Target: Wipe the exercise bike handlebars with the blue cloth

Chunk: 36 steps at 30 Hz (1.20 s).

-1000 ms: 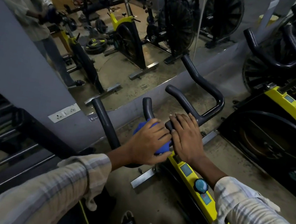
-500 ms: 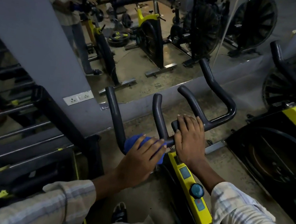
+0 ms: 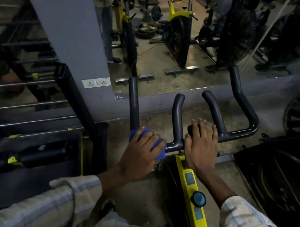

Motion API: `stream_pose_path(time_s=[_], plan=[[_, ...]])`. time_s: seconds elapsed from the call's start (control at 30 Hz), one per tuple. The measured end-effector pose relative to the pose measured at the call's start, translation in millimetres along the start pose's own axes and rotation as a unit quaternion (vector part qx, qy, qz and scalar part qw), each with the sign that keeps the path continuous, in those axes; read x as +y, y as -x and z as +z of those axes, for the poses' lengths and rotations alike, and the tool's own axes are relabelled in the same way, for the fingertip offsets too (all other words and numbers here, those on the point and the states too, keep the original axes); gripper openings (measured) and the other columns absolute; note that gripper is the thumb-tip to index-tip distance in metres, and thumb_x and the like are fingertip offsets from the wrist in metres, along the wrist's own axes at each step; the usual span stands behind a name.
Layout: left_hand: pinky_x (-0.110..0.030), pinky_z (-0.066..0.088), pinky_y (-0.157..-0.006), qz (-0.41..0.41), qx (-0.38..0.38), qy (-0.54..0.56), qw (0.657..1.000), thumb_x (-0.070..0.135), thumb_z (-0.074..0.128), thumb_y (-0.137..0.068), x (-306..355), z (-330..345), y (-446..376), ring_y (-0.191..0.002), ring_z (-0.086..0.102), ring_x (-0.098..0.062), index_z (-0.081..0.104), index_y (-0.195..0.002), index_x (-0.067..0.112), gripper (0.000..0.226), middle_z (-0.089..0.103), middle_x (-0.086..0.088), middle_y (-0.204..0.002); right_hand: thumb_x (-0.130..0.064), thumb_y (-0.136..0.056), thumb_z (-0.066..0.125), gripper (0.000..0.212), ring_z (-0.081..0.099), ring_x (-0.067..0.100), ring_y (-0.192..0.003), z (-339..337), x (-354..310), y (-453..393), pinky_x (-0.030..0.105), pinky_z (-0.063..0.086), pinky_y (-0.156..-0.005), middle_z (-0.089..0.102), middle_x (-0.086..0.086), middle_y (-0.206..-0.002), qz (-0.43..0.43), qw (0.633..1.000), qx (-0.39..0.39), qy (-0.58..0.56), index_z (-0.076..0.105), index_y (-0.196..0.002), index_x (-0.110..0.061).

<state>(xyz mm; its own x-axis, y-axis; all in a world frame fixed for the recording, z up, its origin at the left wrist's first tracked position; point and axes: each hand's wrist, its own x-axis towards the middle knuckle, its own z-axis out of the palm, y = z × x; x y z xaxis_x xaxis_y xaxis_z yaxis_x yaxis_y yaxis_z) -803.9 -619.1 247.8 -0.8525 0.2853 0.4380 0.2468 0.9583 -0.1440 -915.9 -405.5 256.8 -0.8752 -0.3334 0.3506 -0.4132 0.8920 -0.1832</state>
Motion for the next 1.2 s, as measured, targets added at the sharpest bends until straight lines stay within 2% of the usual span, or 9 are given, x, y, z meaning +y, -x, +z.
stream_pose_path(time_s=[0.13,0.3,0.43,0.6,0.77,0.87,0.97,1.07,1.2], plan=[[-0.058,0.034,-0.123,0.033,0.004,0.015,0.999,0.037,0.074,-0.086,-2.7,1.4,9.7,-0.134,0.056,-0.032,0.058,-0.146,0.016,0.066,0.062,-0.01,-0.141,-0.039,-0.107,0.031,0.056,0.037,0.03,-0.155,1.4,-9.2,0.9,0.056,0.014,-0.132,0.049,0.016,-0.16,0.019,1.0,-0.004,0.004,0.049,-0.152,-0.013],[-0.06,0.031,-0.124,-0.014,0.008,0.061,0.998,0.041,0.066,-0.089,-12.9,-6.3,5.7,-0.137,0.055,-0.034,0.063,-0.14,0.015,0.056,0.063,-0.01,-0.139,-0.038,-0.107,0.032,0.052,0.04,0.03,-0.153,1.7,-13.8,-0.6,0.055,0.015,-0.132,0.052,0.014,-0.157,0.032,0.999,0.009,0.0,0.055,-0.147,-0.014],[-0.064,0.029,-0.124,0.001,0.021,0.09,0.996,0.034,0.064,-0.088,-7.0,-4.2,17.4,-0.138,0.055,-0.035,0.063,-0.14,0.013,0.056,0.063,-0.011,-0.141,-0.036,-0.105,0.034,0.051,0.045,0.031,-0.149,2.5,-16.9,-1.9,0.055,0.019,-0.13,0.056,0.014,-0.153,0.035,0.999,0.016,0.001,0.058,-0.144,-0.014],[-0.064,0.022,-0.127,-0.069,0.024,0.157,0.985,0.039,0.061,-0.092,-23.6,-7.9,2.3,-0.139,0.052,-0.036,0.065,-0.138,0.011,0.053,0.063,-0.012,-0.137,-0.034,-0.103,0.036,0.05,0.047,0.032,-0.147,1.7,-18.5,-3.0,0.054,0.022,-0.128,0.056,0.014,-0.152,0.039,0.999,0.011,0.001,0.06,-0.142,-0.014],[-0.058,0.032,-0.123,0.115,0.029,0.133,0.984,0.051,0.065,-0.091,-56.7,2.2,2.8,-0.123,0.061,-0.032,0.069,-0.126,0.013,0.051,0.068,-0.01,-0.12,-0.031,-0.104,0.036,0.047,0.048,0.032,-0.147,-0.6,-22.9,-3.5,0.058,0.027,-0.125,0.055,0.013,-0.153,0.047,0.999,0.012,-0.007,0.06,-0.141,-0.015],[-0.054,0.037,-0.116,0.128,0.03,0.136,0.982,0.063,0.056,-0.096,-93.2,5.9,-27.3,-0.107,0.064,-0.03,0.072,-0.107,0.013,0.054,0.069,-0.008,-0.103,-0.031,-0.106,0.033,0.047,0.046,0.03,-0.148,-3.5,-28.9,-3.1,0.057,0.025,-0.127,0.054,0.012,-0.155,0.068,0.998,0.001,-0.015,0.059,-0.142,-0.016],[-0.053,0.043,-0.106,0.144,0.02,0.123,0.982,0.066,0.053,-0.097,-112.0,9.8,-53.5,-0.094,0.062,-0.029,0.07,-0.094,0.013,0.056,0.066,-0.006,-0.09,-0.034,-0.106,0.028,0.051,0.043,0.029,-0.151,-5.8,-35.4,-2.6,0.056,0.021,-0.129,0.051,0.011,-0.157,0.087,0.996,-0.018,-0.015,0.056,-0.146,-0.018],[-0.049,0.046,-0.092,0.201,-0.031,0.092,0.975,0.066,0.044,-0.101,-130.3,7.8,-78.6,-0.085,0.06,-0.027,0.067,-0.082,0.014,0.06,0.065,-0.005,-0.08,-0.037,-0.107,0.023,0.056,0.038,0.027,-0.155,-7.3,-34.8,-1.0,0.054,0.018,-0.131,0.047,0.011,-0.162,0.098,0.994,-0.04,-0.002,0.052,-0.151,-0.02],[-0.042,0.044,-0.084,0.291,-0.115,0.022,0.95,0.067,0.029,-0.102,-145.2,4.4,-108.4,-0.084,0.06,-0.024,0.071,-0.084,0.017,0.067,0.069,-0.004,-0.079,-0.038,-0.107,0.021,0.057,0.034,0.027,-0.157,-7.0,-34.0,-1.3,0.054,0.019,-0.13,0.044,0.009,-0.165,0.104,0.993,-0.059,0.006,0.049,-0.153,-0.022]])
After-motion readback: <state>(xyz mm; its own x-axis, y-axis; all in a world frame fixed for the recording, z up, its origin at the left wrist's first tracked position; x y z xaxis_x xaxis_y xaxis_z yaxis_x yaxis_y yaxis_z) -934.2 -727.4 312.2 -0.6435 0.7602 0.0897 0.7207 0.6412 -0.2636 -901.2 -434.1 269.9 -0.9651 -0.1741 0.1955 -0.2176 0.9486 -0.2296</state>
